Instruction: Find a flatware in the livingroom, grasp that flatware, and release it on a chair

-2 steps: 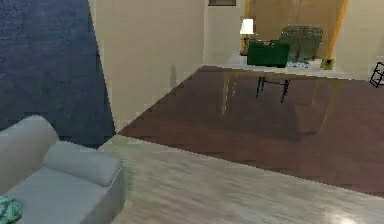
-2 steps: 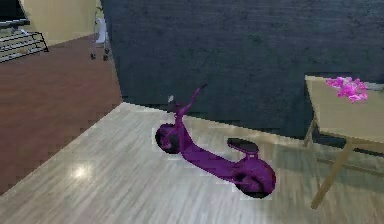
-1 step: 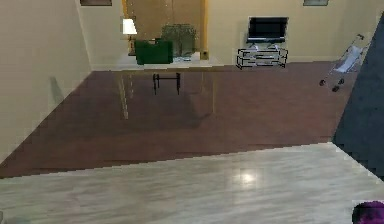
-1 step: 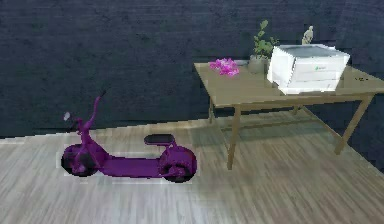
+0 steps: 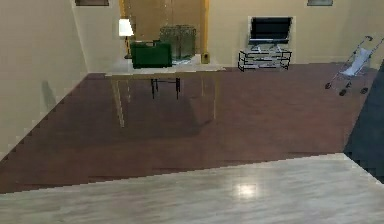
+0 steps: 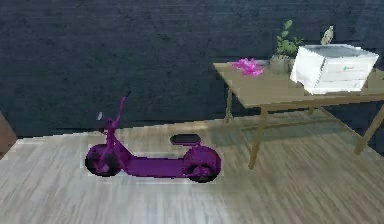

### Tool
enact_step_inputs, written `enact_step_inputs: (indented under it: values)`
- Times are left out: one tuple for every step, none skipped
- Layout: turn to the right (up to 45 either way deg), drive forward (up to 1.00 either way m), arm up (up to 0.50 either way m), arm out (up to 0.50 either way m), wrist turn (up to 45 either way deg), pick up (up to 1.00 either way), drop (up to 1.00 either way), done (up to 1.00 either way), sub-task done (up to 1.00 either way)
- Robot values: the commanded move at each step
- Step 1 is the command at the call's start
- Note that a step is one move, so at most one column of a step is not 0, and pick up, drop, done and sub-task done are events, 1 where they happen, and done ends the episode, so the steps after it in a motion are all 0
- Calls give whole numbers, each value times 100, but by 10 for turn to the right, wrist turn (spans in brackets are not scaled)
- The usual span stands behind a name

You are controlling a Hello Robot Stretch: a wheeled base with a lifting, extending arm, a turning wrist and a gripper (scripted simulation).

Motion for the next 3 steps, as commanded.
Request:
enact_step_inputs:
  values:
    - [180,0,0,0,0,0,0,0,0]
    - [0,100,0,0,0,0,0,0,0]
    - [30,0,0,0,0,0,0,0,0]
